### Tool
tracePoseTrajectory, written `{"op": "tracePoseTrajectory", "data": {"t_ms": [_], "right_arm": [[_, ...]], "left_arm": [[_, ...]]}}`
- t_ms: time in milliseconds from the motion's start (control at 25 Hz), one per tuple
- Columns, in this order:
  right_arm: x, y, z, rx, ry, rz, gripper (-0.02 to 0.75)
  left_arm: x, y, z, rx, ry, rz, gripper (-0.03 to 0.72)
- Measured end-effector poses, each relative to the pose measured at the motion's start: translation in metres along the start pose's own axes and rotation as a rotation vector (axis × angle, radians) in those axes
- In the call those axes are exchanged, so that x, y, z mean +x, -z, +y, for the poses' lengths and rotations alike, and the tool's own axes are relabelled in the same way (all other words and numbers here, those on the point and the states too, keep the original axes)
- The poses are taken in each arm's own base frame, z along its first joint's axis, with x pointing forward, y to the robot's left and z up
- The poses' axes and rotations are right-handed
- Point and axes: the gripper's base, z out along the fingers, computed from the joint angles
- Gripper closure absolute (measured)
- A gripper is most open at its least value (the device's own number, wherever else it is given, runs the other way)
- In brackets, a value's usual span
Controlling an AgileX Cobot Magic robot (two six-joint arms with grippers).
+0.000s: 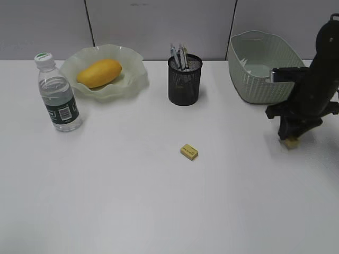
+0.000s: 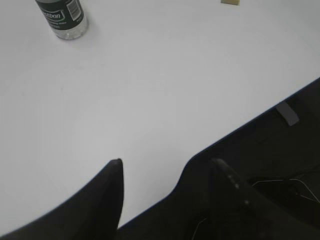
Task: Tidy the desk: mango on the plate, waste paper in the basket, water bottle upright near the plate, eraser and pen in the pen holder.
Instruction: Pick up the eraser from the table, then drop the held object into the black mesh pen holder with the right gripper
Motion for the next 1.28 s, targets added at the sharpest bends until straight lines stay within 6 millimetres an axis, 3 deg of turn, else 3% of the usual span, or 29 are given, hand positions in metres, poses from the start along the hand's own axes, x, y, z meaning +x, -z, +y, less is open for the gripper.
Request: {"op": "tracePoseTrajectory", "data": {"t_ms": [80, 280, 440, 520, 680, 800, 920, 1280], "right_arm": [[-0.009, 0.013, 0.016, -0.024, 0.016, -0.042, 0.514], [-0.042, 0.057, 0.078, -0.066, 0.145, -0.201, 0.514], [-0.071, 0.11, 0.125, -0.113, 0.209, -0.438, 0.514], [-0.083, 0.139, 0.141, -0.143, 0.217, -0.576, 0.514], [-0.097, 0.17, 0.156, -0.184, 0.212, -0.731, 0.514], [-0.103, 0.173, 0.158, -0.193, 0.202, -0.76, 0.514], [-0.108, 0.16, 0.159, -0.191, 0.199, -0.746, 0.514], [-0.121, 0.081, 0.166, -0.223, 0.156, -0.624, 0.514]], "left_arm": [[0.0, 0.0, 0.0, 0.0, 0.0, 0.0, 0.276], [0.0, 0.0, 0.0, 0.0, 0.0, 0.0, 0.276], [0.0, 0.0, 0.0, 0.0, 0.0, 0.0, 0.276], [0.0, 0.0, 0.0, 0.0, 0.0, 0.0, 0.276], [0.0, 0.0, 0.0, 0.0, 0.0, 0.0, 0.276], [0.0, 0.0, 0.0, 0.0, 0.0, 0.0, 0.276], [0.0, 0.0, 0.0, 0.0, 0.0, 0.0, 0.276], [0.0, 0.0, 0.0, 0.0, 0.0, 0.0, 0.276]]}}
